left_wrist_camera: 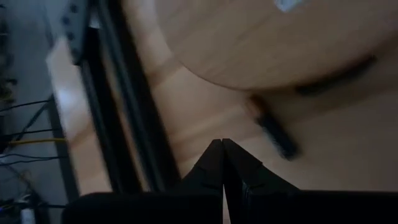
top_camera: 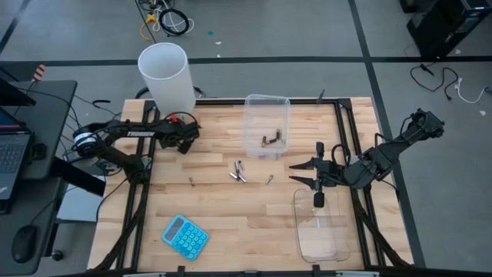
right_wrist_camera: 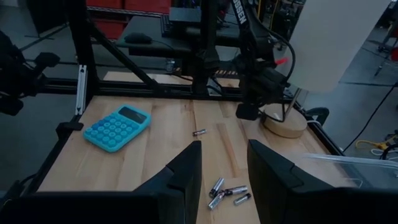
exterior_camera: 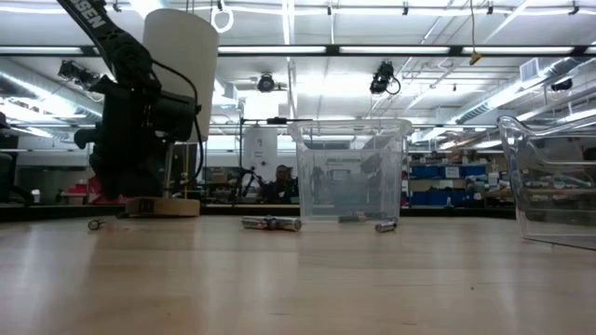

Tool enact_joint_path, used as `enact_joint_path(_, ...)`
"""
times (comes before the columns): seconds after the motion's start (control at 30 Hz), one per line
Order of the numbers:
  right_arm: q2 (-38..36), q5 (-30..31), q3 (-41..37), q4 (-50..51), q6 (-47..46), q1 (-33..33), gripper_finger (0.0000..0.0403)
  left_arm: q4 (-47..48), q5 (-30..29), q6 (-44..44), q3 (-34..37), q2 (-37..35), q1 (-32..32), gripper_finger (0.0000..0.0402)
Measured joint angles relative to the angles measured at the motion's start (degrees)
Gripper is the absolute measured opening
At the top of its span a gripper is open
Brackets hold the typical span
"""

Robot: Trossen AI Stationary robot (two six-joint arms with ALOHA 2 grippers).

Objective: Sort batteries
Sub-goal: Put the brown battery into the top transparent bin

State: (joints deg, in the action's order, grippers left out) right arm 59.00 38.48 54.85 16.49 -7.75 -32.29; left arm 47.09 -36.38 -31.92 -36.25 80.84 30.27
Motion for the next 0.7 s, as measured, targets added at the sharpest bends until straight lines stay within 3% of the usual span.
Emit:
enact_joint_path(0.43, 0.0, -0.6, 0.0, 0.1, 0.0, 0.0, 0.0115, 4.3, 6.3, -7.1, -0.1, 0.0, -5.7, 0.0000)
enact_joint_path(0.7, 0.0, -0.6, 0.0, 0.3, 0.0, 0.0, 0.0115, 2.8, 5.4, -13.1, -0.1, 0.0, -9.5, 0.0000)
